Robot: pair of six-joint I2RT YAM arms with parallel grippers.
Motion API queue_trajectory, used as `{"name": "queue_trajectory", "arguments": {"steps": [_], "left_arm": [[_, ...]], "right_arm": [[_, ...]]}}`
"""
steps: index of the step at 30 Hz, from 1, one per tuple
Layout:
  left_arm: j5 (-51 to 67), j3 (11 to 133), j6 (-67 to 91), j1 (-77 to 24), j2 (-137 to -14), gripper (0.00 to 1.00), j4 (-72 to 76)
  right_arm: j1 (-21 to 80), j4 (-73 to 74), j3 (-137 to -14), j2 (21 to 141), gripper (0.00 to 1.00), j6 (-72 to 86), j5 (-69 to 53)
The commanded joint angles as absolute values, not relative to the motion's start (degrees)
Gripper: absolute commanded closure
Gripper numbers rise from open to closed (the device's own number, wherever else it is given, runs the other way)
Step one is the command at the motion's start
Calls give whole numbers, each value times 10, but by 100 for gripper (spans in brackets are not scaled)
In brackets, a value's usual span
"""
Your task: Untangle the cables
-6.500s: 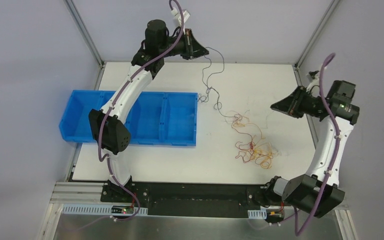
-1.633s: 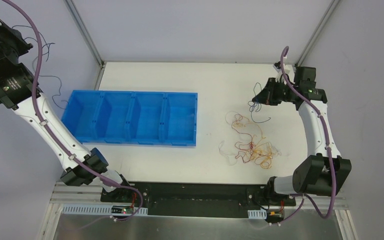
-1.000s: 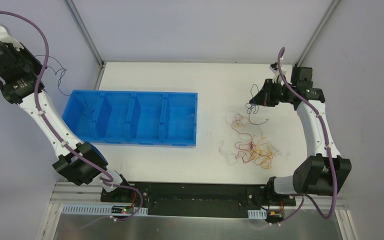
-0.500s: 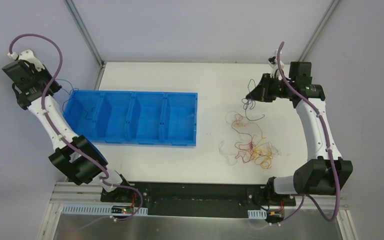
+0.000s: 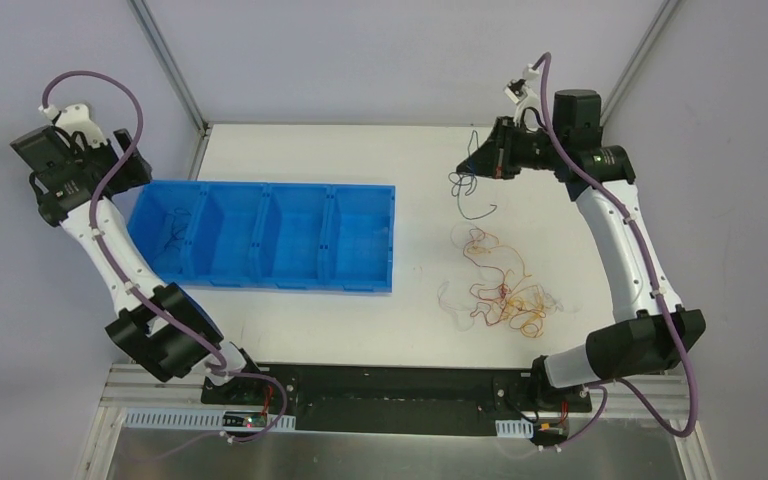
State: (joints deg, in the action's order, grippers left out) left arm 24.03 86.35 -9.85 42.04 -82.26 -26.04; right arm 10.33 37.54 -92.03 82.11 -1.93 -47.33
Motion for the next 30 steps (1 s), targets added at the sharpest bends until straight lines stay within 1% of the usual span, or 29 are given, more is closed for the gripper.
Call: {"name": "queue_trajectory", "arguments": {"steps": [1,2,3,4,5,6,7,9,10,14,20,24,26,30], "left_arm": [[541,882,-65,399,-746,23,-287],[604,877,-50,376,-733,23,-287],[638,870,-39,344,-717,22,-287],[655,860,-37,297,-699,21,-286],[658,849,-38,247,-682,18,-282],[655,829,-27,187,-662,15,-263],[644,806,5,115,-637,13,-205],[604,755,86,27,-613,10,-90],[595,745,115,-10,-615,10,-57],[586,779,166,-122,-659,12,-30],[511,807,224,-241,-709,11,6],[464,804,276,-281,-732,10,44],[449,810,290,-294,-743,7,52],[440,823,299,-310,-759,5,62]], "right_arm": [[137,290,-974,827,100,95,-529],[146,271,-979,830,100,117,-537],[155,256,-985,834,100,136,-543],[164,246,-992,838,100,149,-548],[173,244,-998,841,100,154,-552],[181,244,-1002,845,100,154,-557],[189,245,-1002,846,100,152,-559],[201,247,-995,846,100,149,-564],[207,248,-990,846,100,149,-566],[237,249,-967,840,100,143,-575],[286,294,-937,832,100,79,-512],[307,290,-933,839,100,74,-480],[318,294,-934,842,100,66,-468],[334,296,-924,847,100,59,-465]]}}
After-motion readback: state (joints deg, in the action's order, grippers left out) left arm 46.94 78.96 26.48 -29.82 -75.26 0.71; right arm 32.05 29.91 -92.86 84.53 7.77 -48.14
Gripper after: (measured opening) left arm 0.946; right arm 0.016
